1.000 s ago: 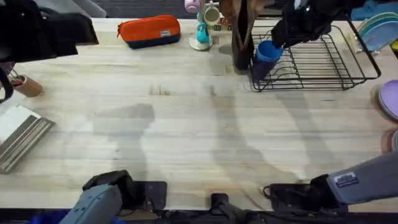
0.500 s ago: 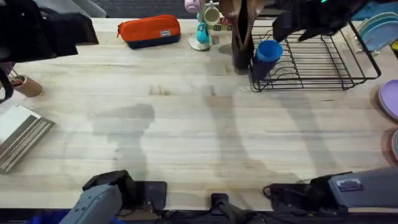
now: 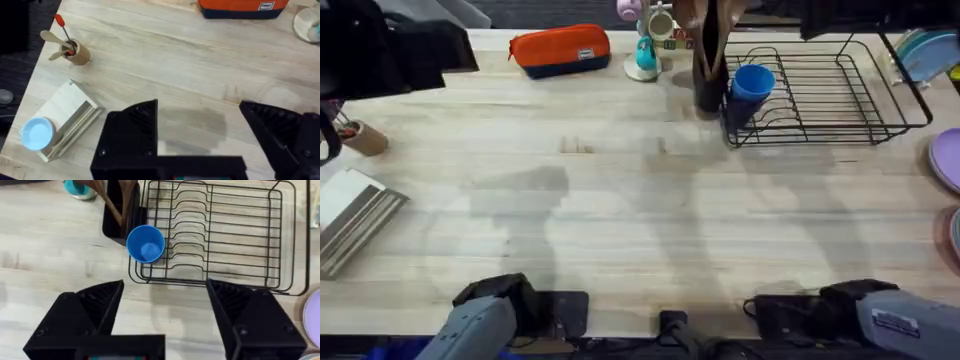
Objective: Pick up the cup on the table and put them onto the rack.
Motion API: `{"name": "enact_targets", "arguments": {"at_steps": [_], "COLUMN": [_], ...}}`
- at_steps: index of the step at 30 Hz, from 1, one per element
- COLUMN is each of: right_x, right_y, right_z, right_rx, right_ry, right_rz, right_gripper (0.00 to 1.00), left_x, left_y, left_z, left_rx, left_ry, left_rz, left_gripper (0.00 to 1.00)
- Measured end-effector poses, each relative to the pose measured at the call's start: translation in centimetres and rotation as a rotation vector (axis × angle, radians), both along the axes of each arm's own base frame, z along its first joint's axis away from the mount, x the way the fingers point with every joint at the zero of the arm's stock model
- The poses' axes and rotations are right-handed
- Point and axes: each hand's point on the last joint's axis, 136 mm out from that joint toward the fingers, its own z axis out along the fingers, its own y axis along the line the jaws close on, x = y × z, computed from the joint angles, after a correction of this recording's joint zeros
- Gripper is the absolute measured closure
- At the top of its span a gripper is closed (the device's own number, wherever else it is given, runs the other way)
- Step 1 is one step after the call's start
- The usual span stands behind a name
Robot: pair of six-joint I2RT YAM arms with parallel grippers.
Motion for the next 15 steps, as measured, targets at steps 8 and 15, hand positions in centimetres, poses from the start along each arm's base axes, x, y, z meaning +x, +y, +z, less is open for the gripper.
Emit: {"name": "enact_targets", "arguments": {"at_steps": [8, 15], "right_x": [-3.9, -8.2], "right_y": [-1.3, -2.9], "right_z": [2.7, -0.8], "right_rx": [-0.029, -0.069], "right_ry": [-0.141, -0.158], "right_rz": [-0.009, -0.04], "right_gripper": [0.009, 0.009], "left_x": [0.0, 0.0], "left_y": [0.0, 0.0], "left_z": [0.0, 0.0], "left_rx": [0.0, 0.0], "left_ry": [0.0, 0.0], "left_rz": [0.0, 0.0], "left_gripper": [0.007, 0.008]}}
